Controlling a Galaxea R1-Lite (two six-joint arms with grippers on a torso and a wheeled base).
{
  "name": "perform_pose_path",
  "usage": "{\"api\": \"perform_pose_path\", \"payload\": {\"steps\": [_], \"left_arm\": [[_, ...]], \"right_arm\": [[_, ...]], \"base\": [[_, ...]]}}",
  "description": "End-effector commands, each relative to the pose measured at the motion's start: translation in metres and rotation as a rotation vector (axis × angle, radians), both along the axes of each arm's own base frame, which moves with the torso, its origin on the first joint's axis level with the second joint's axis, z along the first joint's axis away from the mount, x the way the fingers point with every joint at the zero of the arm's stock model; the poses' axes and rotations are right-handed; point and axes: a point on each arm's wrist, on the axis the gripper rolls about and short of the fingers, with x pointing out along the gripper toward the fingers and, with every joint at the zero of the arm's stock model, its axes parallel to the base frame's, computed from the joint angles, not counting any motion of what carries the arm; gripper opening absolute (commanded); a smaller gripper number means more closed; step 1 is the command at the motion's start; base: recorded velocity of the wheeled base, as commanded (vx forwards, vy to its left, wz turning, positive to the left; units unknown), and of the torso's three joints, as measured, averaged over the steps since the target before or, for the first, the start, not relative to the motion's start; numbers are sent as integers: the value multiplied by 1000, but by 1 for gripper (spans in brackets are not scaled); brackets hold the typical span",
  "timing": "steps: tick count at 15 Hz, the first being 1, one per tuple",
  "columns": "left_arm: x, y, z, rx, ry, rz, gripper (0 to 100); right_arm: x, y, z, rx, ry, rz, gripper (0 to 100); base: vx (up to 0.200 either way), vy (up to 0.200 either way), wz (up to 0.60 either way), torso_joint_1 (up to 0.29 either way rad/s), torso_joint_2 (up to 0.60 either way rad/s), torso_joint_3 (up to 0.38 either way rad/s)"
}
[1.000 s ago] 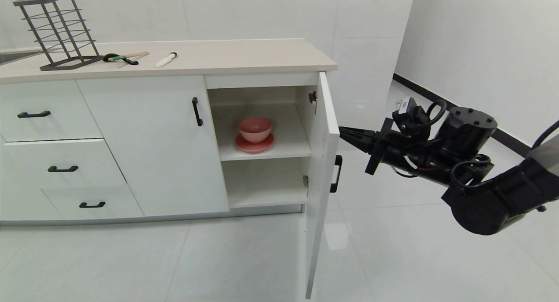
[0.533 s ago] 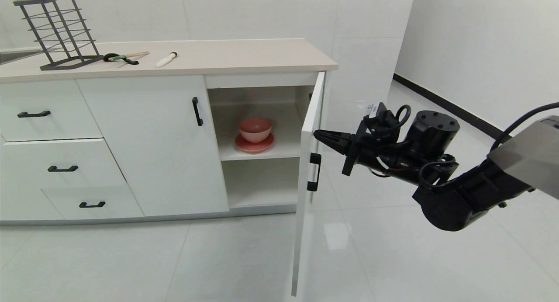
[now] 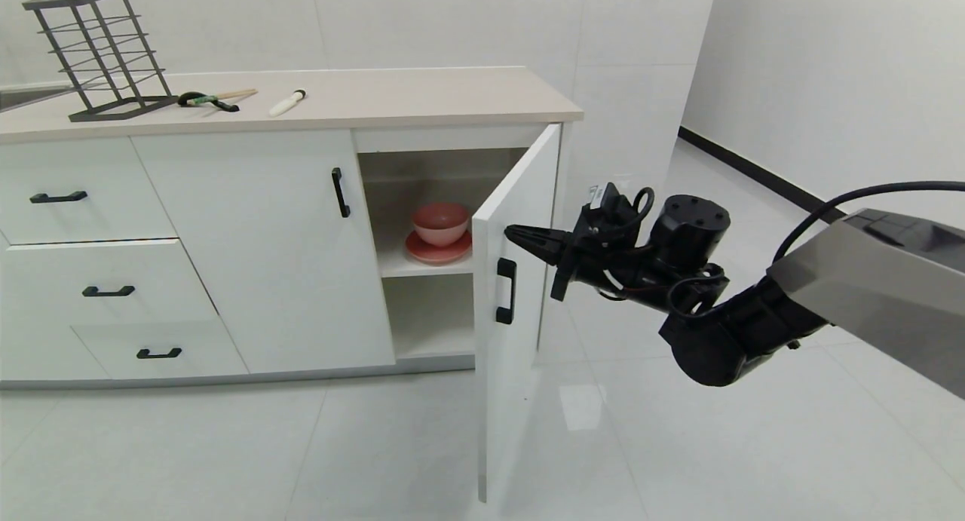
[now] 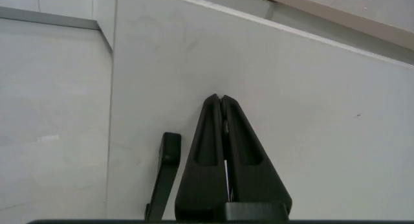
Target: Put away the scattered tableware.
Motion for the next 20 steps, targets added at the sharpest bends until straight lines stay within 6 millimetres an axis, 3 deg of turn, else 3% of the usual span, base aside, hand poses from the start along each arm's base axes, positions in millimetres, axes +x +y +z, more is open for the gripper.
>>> {"api": "perform_pose_path", "payload": {"steps": [1, 8, 11, 14, 15, 16, 17, 18, 19, 20], "left_arm": [[0, 0, 0, 0, 1, -1, 100], [0, 0, 0, 2, 1, 1, 100], [0, 0, 0, 2, 1, 2, 100], [0, 0, 0, 2, 1, 2, 100], [0, 0, 0, 2, 1, 2, 100], [0, 0, 0, 2, 1, 2, 100], [0, 0, 0, 1, 1, 2, 100], [0, 0, 0, 1, 1, 2, 100], [0, 0, 0, 1, 1, 2, 100], [0, 0, 0, 1, 1, 2, 100]], "right_arm": [[15, 12, -15, 3, -5, 8, 0], [60, 38, -31, 112, -84, -17, 0], [67, 42, -42, 117, -84, -17, 0], [66, 41, -38, 130, -105, -16, 0], [61, 39, -35, 144, -105, -11, 0], [49, 33, -17, 164, -108, -5, 0], [28, 23, -3, 159, -97, 0, 0], [24, 21, 0, 158, -96, 0, 0], [-31, -10, 34, 135, -53, -3, 0], [-61, -29, 49, 127, -39, -10, 0]], "base": [[0, 0, 0, 0, 0, 0], [0, 29, 0, 0, 0, 1], [0, 200, 0, 2, 1, 2], [0, 0, 0, 0, 0, 0], [0, 0, 0, 0, 0, 0], [0, 0, 0, 0, 0, 0], [0, 0, 0, 0, 0, 0], [0, 0, 0, 0, 0, 0], [0, 0, 0, 0, 0, 0], [0, 0, 0, 0, 0, 0]]}}
